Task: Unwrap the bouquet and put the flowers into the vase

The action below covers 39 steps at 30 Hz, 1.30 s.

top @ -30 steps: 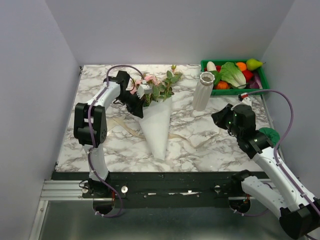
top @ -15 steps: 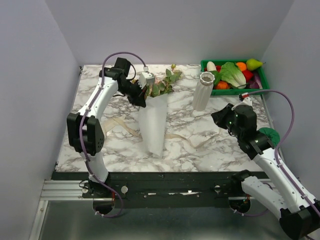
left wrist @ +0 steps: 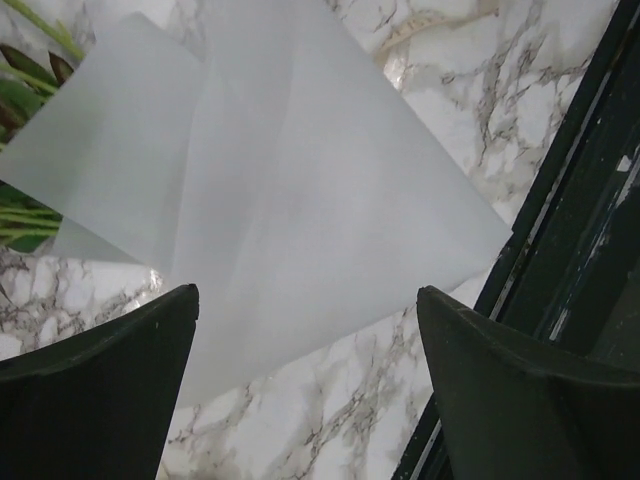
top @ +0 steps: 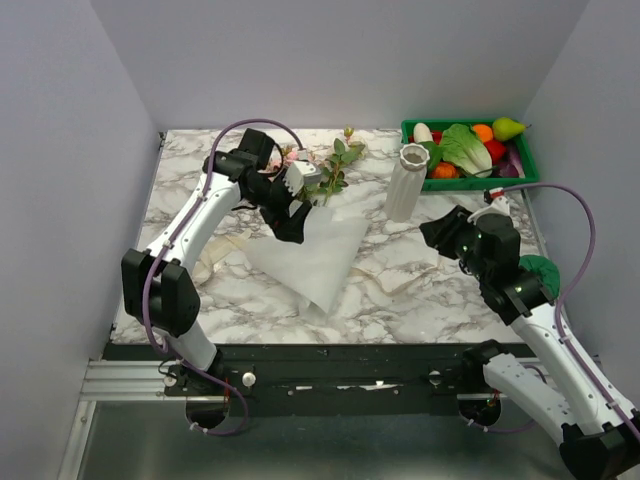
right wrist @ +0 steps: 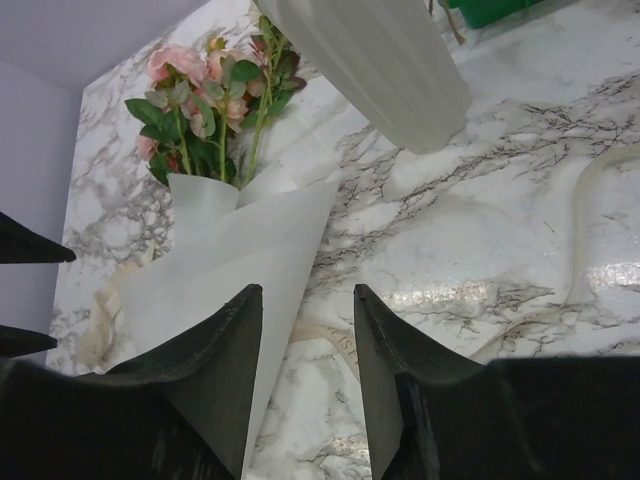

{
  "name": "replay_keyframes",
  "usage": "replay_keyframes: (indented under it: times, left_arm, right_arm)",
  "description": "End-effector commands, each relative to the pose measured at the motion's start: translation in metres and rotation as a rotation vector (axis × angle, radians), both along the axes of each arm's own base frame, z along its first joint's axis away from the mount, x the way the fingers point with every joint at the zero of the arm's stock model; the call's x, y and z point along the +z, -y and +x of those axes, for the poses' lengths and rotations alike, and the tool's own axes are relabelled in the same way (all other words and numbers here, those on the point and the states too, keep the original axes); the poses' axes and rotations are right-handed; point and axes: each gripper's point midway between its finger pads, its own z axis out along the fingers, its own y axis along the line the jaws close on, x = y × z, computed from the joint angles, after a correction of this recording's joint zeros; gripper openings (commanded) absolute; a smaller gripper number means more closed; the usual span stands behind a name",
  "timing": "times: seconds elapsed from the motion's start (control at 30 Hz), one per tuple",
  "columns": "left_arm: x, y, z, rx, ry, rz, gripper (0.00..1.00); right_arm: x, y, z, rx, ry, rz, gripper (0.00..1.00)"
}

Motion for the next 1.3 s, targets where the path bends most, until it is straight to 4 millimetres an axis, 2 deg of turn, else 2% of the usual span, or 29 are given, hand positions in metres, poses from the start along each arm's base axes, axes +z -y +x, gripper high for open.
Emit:
replay_keyframes:
  times: [0.0,0.07,0.2,0.27,0.3,0.4,0.47,0.5,0.6,0.83,0.93,1.0,1.13,1.17,1.2,1.27]
  left_arm:
    - [-0.022,-0.027,0.017,0.09,0.01,0.062,0.99]
    - [-0.03,-0.043,0.027,0.135,-0.01,0.062,0.99]
    - [-0.07,-0.077,0.041,0.217,-0.109,0.087,0.99]
    - [-0.083,-0.098,0.045,0.262,-0.145,0.082,0.99]
    - [-0.093,-0.101,0.04,0.263,-0.188,0.072,0.99]
    - [-0.107,-0.111,0.027,0.242,-0.245,0.053,0.99]
    - [-0.108,-0.107,0.019,0.189,-0.259,0.018,0.99]
    - [-0.109,-0.104,0.007,0.166,-0.305,0.005,0.99]
    - [-0.102,-0.096,-0.006,0.095,-0.34,-0.054,0.99]
    - [-0.101,-0.09,-0.022,0.015,-0.387,-0.102,0.99]
    - [-0.098,-0.088,-0.029,-0.012,-0.403,-0.116,0.89]
    - [-0.095,-0.087,-0.032,-0.02,-0.401,-0.117,0.77]
    - [-0.084,-0.084,-0.033,-0.024,-0.376,-0.129,0.64]
    - [-0.081,-0.084,-0.033,-0.024,-0.371,-0.131,0.56]
    - [-0.076,-0.082,-0.035,-0.029,-0.364,-0.134,0.52]
    - [-0.072,-0.078,-0.038,-0.04,-0.359,-0.144,0.48]
  right_arm:
    - [-0.001,-0.001,-0.003,0.013,0.01,0.0,0.51]
    - [-0.001,0.0,-0.004,0.014,0.014,-0.002,0.51]
    - [-0.001,0.001,-0.005,0.013,0.018,-0.004,0.51]
    - [0.0,0.001,-0.006,0.015,0.022,-0.004,0.51]
    - [0.001,0.001,-0.006,0.012,0.024,-0.004,0.51]
    - [0.001,0.001,-0.006,0.015,0.024,-0.006,0.51]
    - [0.0,0.001,-0.006,0.016,0.022,-0.004,0.51]
    - [0.0,0.0,-0.006,0.017,0.02,-0.003,0.51]
    - [-0.001,-0.001,-0.005,0.02,0.015,-0.001,0.51]
    - [-0.001,-0.002,-0.004,0.02,0.014,0.009,0.5]
    - [0.002,-0.002,-0.003,0.018,0.02,0.011,0.5]
    - [0.004,-0.002,-0.003,0.019,0.023,0.011,0.5]
    - [0.005,-0.002,-0.002,0.019,0.023,0.011,0.5]
    - [0.006,-0.003,-0.002,0.021,0.024,0.014,0.5]
    - [0.006,-0.003,-0.002,0.021,0.022,0.014,0.5]
    - [0.006,-0.003,-0.002,0.02,0.022,0.016,0.49]
